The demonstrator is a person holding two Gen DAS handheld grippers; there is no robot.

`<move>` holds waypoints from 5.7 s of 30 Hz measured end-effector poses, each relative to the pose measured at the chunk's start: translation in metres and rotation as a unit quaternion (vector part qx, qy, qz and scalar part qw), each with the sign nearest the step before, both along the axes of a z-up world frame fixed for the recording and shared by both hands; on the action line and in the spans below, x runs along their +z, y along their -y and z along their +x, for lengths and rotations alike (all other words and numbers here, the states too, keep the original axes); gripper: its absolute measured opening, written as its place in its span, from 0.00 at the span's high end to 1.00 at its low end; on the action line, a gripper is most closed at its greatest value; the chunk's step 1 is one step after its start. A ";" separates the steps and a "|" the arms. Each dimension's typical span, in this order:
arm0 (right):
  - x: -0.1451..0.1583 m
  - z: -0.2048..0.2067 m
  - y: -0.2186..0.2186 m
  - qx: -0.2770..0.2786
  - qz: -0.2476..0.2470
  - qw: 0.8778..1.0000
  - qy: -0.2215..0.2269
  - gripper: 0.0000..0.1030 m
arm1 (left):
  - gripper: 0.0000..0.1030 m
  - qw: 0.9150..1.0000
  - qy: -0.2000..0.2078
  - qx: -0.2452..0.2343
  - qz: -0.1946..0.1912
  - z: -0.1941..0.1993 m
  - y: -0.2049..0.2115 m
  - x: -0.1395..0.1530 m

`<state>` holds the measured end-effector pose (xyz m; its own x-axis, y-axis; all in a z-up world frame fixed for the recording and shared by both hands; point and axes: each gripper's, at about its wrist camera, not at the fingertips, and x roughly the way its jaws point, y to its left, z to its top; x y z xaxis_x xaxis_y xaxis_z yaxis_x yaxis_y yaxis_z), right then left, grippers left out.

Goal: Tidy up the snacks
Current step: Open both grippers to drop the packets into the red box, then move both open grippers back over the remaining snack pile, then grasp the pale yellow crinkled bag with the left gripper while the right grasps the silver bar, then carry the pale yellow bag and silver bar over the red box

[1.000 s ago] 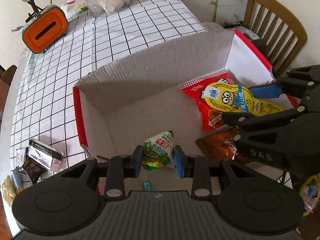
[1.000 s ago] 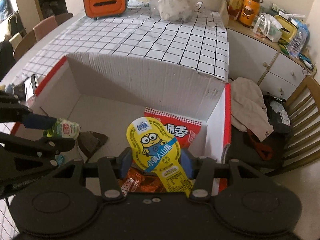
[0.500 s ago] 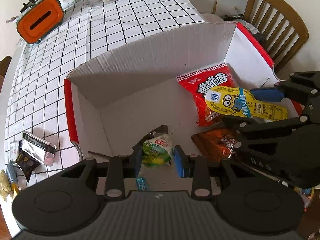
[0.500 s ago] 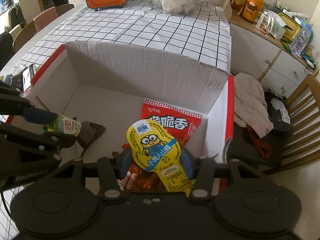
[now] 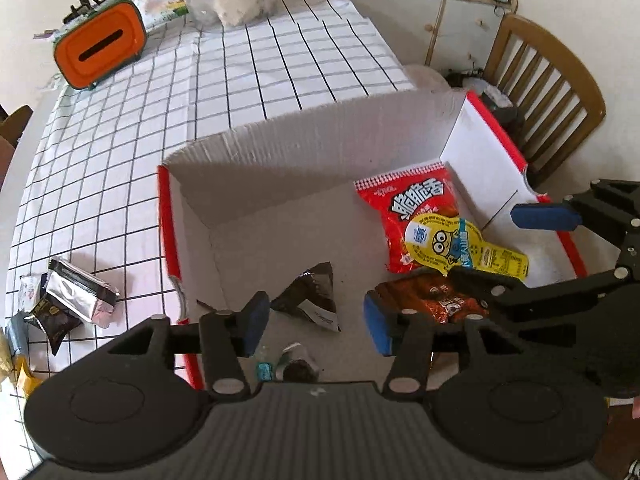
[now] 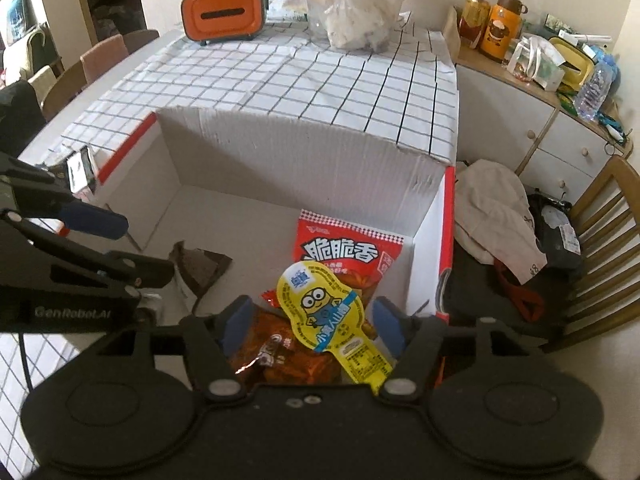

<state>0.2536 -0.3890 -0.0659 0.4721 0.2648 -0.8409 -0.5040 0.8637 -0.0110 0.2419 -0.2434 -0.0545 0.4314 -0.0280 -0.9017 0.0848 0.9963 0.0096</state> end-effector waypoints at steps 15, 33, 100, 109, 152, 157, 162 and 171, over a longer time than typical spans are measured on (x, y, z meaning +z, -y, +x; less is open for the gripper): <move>0.051 -0.030 -0.001 0.020 0.064 0.997 0.038 0.18 | 0.31 0.996 0.090 0.012 -0.005 -0.043 -0.025 0.043; 0.081 -0.062 -0.066 0.036 0.121 0.990 0.065 0.06 | 0.19 0.985 0.167 0.032 -0.009 -0.090 -0.106 0.067; -0.086 0.020 -0.344 0.118 -0.025 0.993 -0.003 0.23 | 0.17 0.997 0.035 -0.066 0.014 -0.080 -0.436 -0.080; -0.089 0.020 -0.357 0.129 -0.012 0.992 0.001 0.41 | 0.23 0.999 0.031 -0.043 -0.011 -0.073 -0.437 -0.089; 0.005 -0.076 -0.277 0.040 0.090 0.995 0.011 0.60 | 0.67 0.995 0.055 0.076 -0.018 -0.127 -0.384 -0.027; 0.023 -0.085 -0.252 0.037 0.098 0.994 0.023 0.60 | 0.67 0.995 0.070 0.073 -0.023 -0.130 -0.356 -0.001; 0.040 -0.089 -0.221 0.037 0.101 0.994 0.036 0.60 | 0.67 0.994 0.083 0.066 -0.025 -0.129 -0.316 0.021; 0.054 -0.082 -0.151 0.028 0.102 0.993 0.050 0.60 | 0.67 0.995 0.093 0.038 -0.027 -0.117 -0.232 0.040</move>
<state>0.1716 -0.2377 -0.0118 0.5308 0.4527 -0.7165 -0.5567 0.8237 0.1080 0.1247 -0.0112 -0.0148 0.5927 -0.0344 -0.8047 0.0101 0.9993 -0.0353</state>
